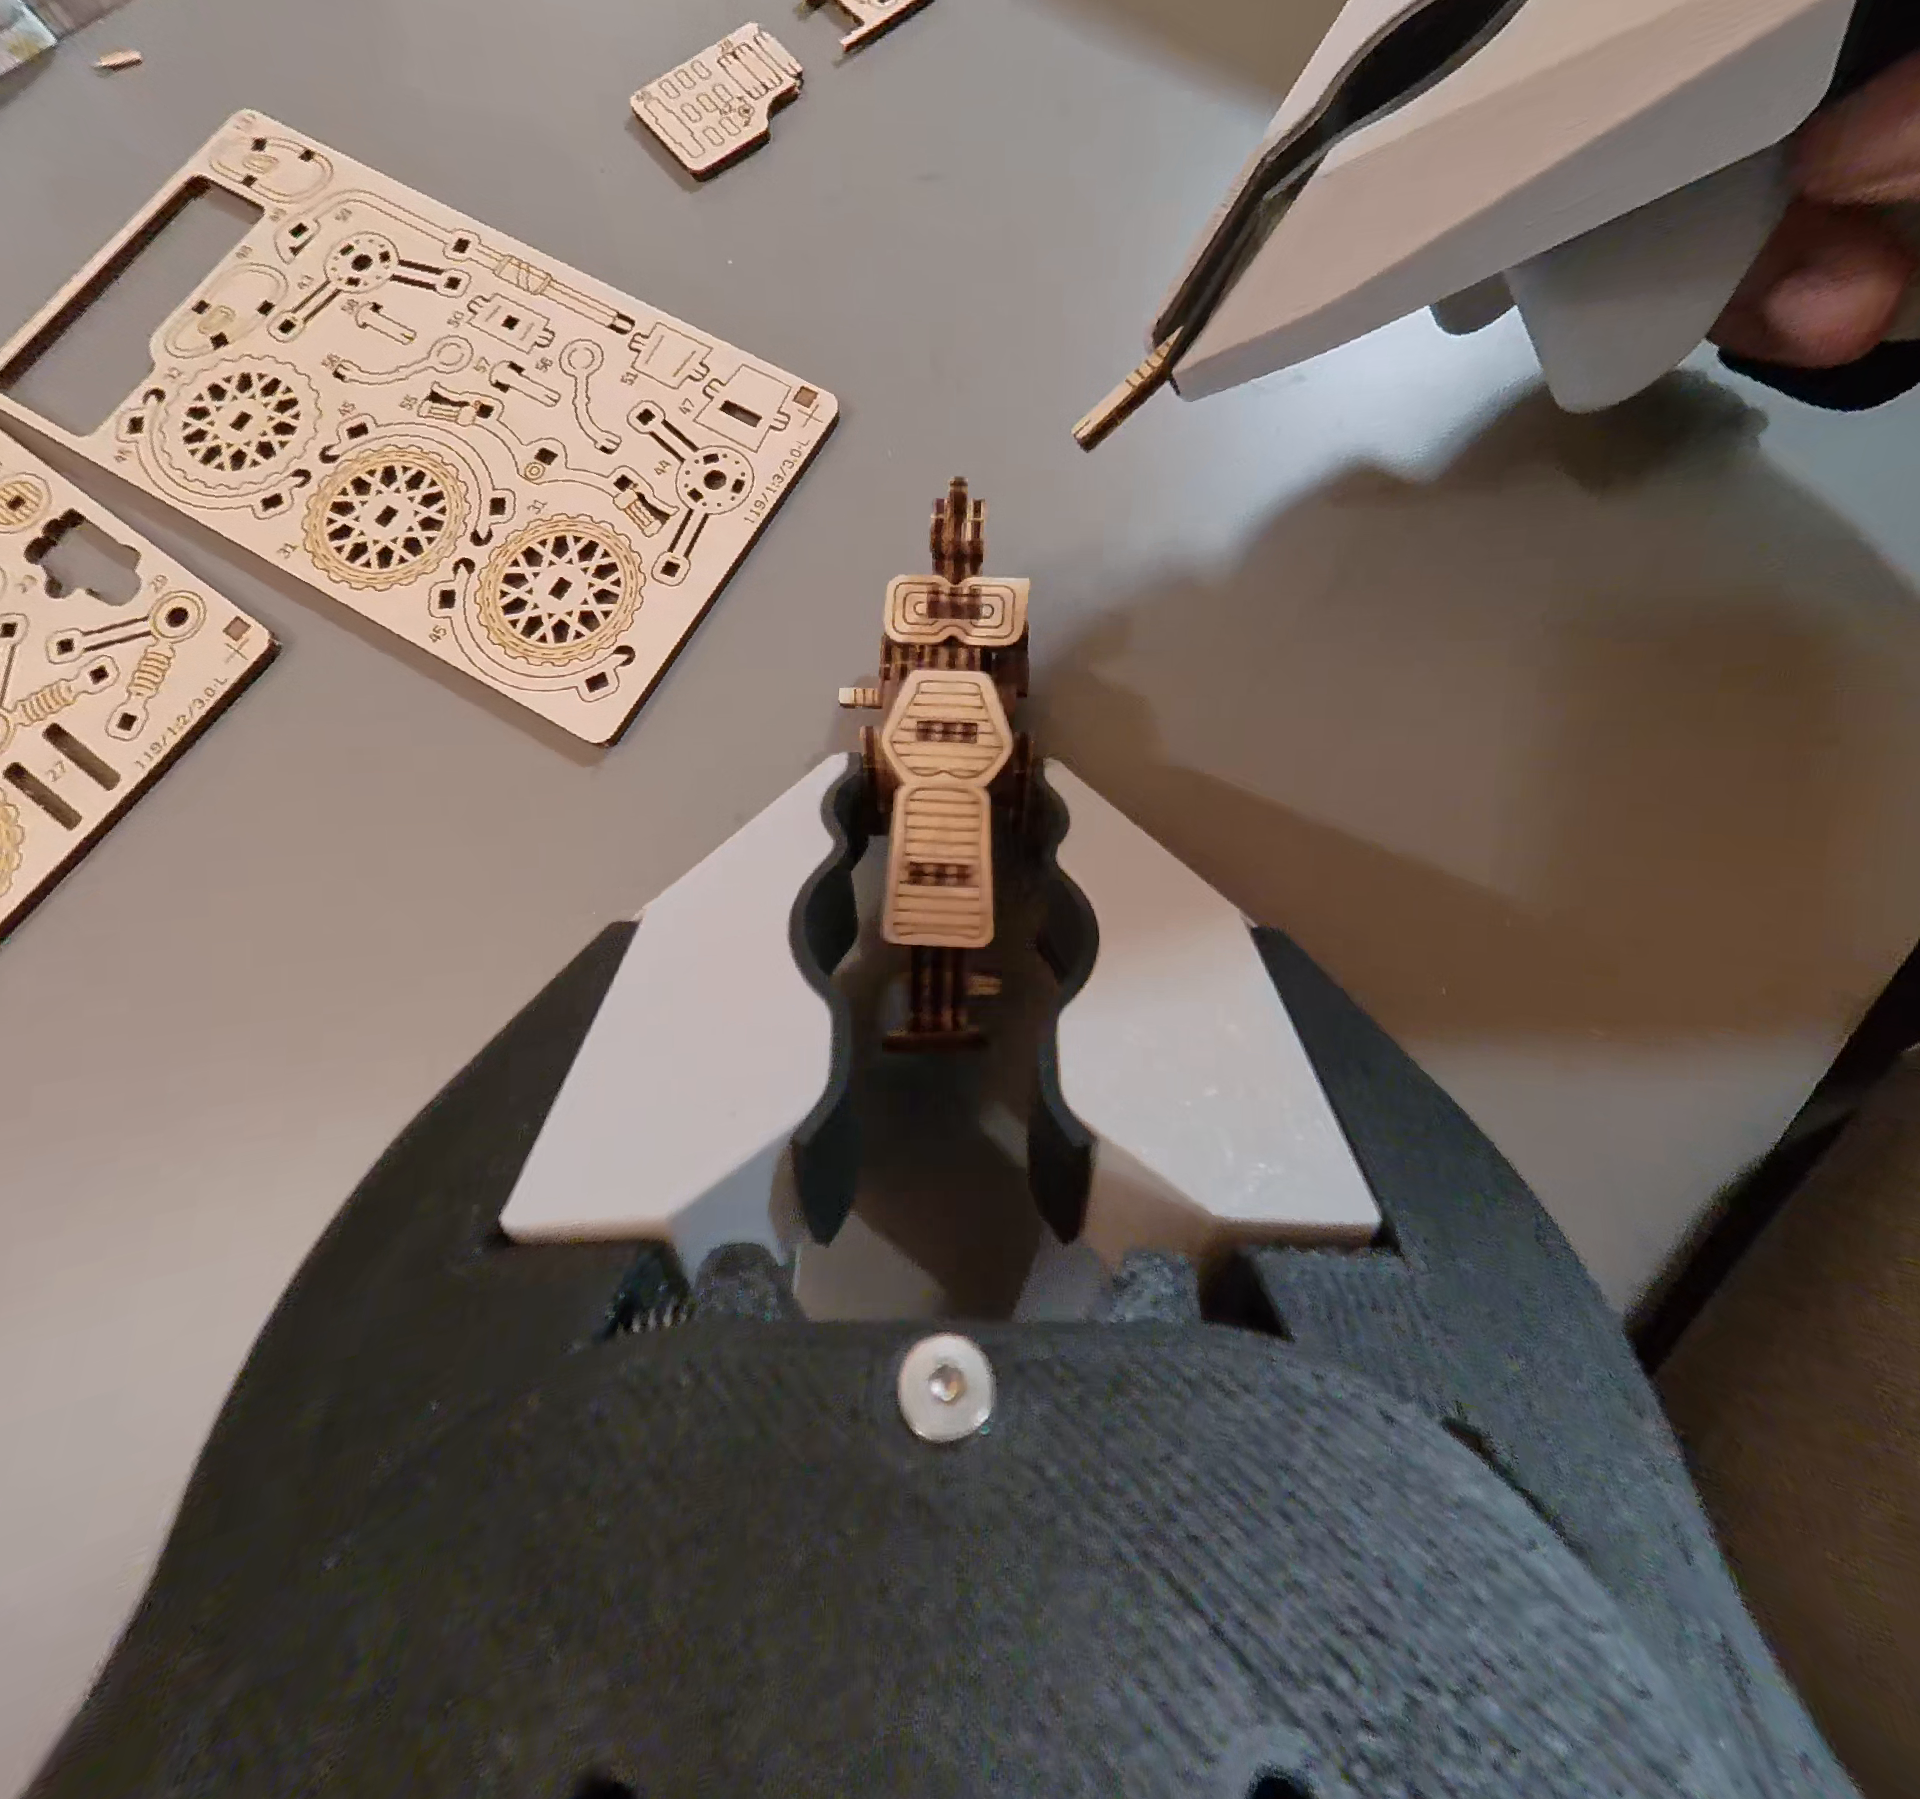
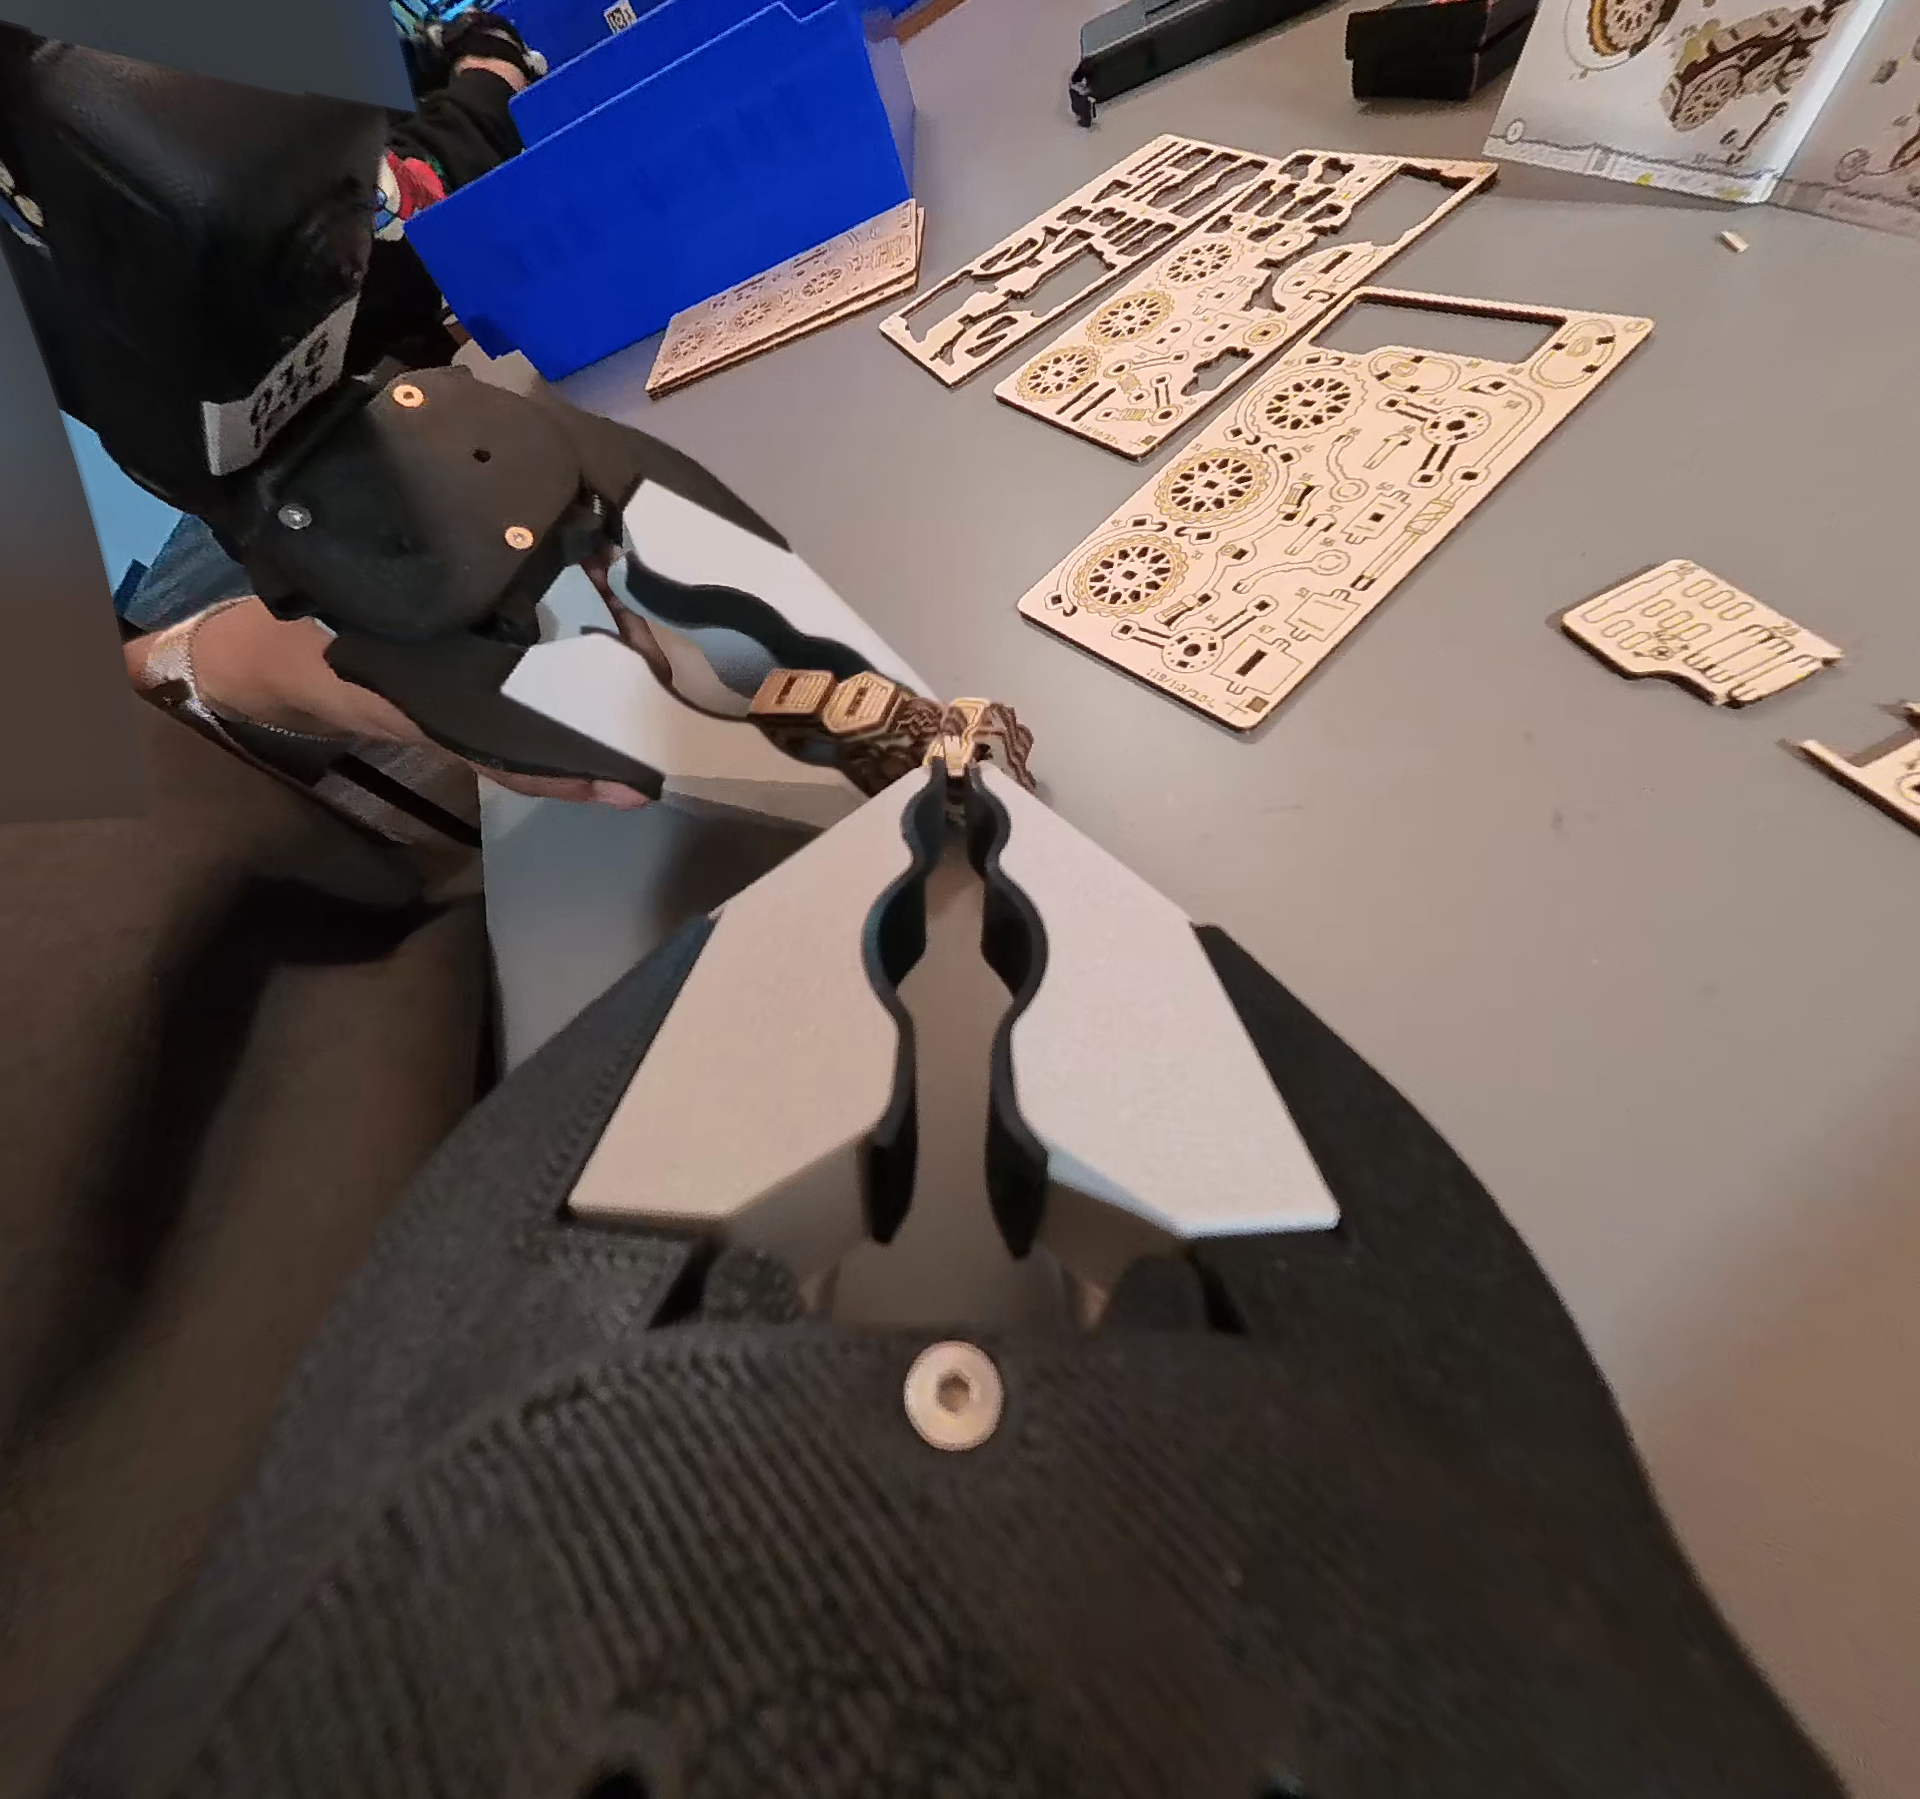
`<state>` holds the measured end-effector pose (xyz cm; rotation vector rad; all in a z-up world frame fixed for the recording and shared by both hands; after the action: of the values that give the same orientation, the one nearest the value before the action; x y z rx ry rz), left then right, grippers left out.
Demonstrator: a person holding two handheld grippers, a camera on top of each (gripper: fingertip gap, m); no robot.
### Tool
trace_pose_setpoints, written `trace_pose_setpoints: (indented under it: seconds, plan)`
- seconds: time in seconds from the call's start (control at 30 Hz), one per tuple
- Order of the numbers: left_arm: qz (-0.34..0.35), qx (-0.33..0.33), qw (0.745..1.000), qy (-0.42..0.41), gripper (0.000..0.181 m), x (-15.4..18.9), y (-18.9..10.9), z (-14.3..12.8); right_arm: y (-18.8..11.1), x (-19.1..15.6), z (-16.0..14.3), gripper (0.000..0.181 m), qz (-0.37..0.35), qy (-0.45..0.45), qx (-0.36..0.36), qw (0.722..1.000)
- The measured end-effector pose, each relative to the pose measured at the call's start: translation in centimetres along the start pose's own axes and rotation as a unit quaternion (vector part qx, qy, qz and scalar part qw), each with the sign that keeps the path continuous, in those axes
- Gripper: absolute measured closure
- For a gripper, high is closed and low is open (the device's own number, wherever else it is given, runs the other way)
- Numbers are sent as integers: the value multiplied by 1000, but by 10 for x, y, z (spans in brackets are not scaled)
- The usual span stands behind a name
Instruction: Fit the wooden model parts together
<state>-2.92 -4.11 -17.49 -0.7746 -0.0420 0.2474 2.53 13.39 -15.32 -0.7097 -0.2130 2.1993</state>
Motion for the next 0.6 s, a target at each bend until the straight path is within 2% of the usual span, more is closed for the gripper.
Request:
trace_pose_setpoints:
  seconds: [0.13, 0.23, 0.3, 0.37, 0.43, 0.5, 0.6]
  plan:
    - [-9, 8, 1000, -24, 154, -4, 0, -1, 1, -1, 0, 180, -12, 0, -8, 1000]
    - [-21, 33, 994, -106, 155, -12, -2, -1, 3, -5, 1, 180, -21, 4, -14, 1000]
    - [-65, 71, 974, -204, 155, -18, -3, -2, 5, -9, 3, 180, -31, -5, -21, 999]
    - [-122, 97, 943, -294, 155, -22, -1, -4, 7, -14, 3, 181, -51, -31, -30, 998]
    - [-159, 114, 915, -352, 155, -24, 1, -8, 10, -18, 3, 181, -78, -61, -39, 994]
    - [-173, 125, 899, -382, 155, -25, 1, -9, 13, -23, 3, 181, -98, -85, -43, 991]
    - [-180, 125, 893, -393, 155, -25, 2, -8, 15, -28, 2, 181, -122, -120, -53, 984]
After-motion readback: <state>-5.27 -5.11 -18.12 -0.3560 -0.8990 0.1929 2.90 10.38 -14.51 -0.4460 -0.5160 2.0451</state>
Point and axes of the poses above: each gripper's, where its closed fingertips meet, y out along the fingers, z out of its top, x = y × z across the jaws, the point moved 10 cm from there along -y, back along the fingers, and after that the axes turned 4 degrees about y, right-handed, at the moved point
